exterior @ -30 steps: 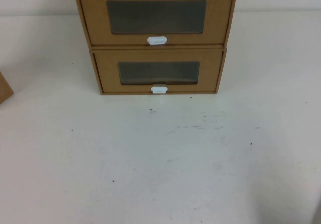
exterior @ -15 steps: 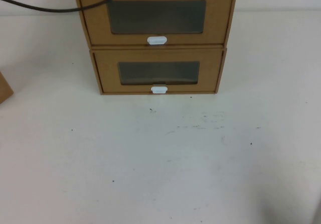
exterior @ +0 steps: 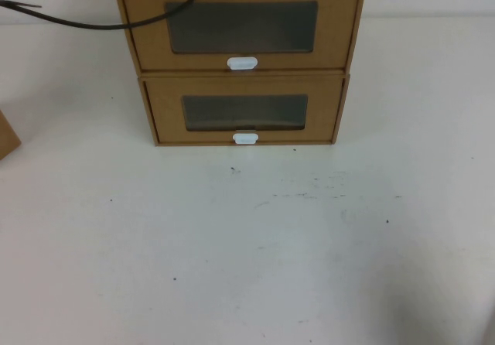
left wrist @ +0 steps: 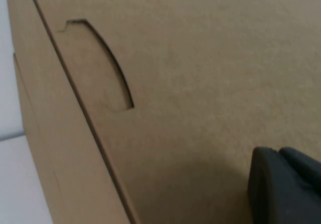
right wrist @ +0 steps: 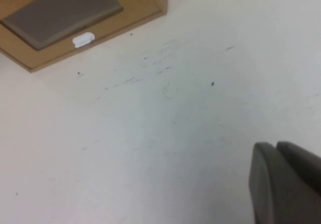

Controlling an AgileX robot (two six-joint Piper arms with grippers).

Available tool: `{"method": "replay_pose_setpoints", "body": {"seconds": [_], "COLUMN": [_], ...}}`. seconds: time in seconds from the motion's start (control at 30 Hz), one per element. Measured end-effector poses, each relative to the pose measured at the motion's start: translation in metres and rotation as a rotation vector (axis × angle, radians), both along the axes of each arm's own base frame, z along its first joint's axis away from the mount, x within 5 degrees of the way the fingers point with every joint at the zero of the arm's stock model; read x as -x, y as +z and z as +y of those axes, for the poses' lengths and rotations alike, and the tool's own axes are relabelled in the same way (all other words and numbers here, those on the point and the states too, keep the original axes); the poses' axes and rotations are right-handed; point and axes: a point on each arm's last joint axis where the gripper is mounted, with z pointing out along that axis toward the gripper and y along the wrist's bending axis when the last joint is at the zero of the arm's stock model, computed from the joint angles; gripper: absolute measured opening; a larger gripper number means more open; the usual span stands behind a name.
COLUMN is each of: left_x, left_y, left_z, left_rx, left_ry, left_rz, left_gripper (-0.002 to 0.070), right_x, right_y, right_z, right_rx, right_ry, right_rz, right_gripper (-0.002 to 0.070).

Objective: Open the shoe box
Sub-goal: 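Pull the top drawer of the cardboard box fully open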

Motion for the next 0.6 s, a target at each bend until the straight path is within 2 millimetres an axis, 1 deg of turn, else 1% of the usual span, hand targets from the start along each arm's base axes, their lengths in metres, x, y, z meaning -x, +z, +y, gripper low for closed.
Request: {"method": "replay_pose_setpoints", "body": {"seconds": [0.4, 0.47, 0.6], "left_x": [-0.002, -0.003, -0.005], "left_y": [-0.005, -0.007, -0.009], "left_z": [0.0, -0.001, -0.001], "left_rx": [-0.016, -0.014, -0.012], "left_ry": [-0.005, -0.004, -0.003], "left_rz": [0.025, 0.029, 0.033], "left_gripper": [-0.0006, -0.0006, -0.0006], "right_x": [-0.002, -0.003, -0.006], "right_y": [0.005, 0.01, 0.027], "right_z": [0.001, 0.001, 0.001], "right_rx": [0.02, 0.025, 0.056], "right_ry": [0.021, 0.031, 0.041], "right_rz": [-0.031, -0.047, -0.108], "right_gripper": [-0.0018, -0.0018, -0.0018]}}
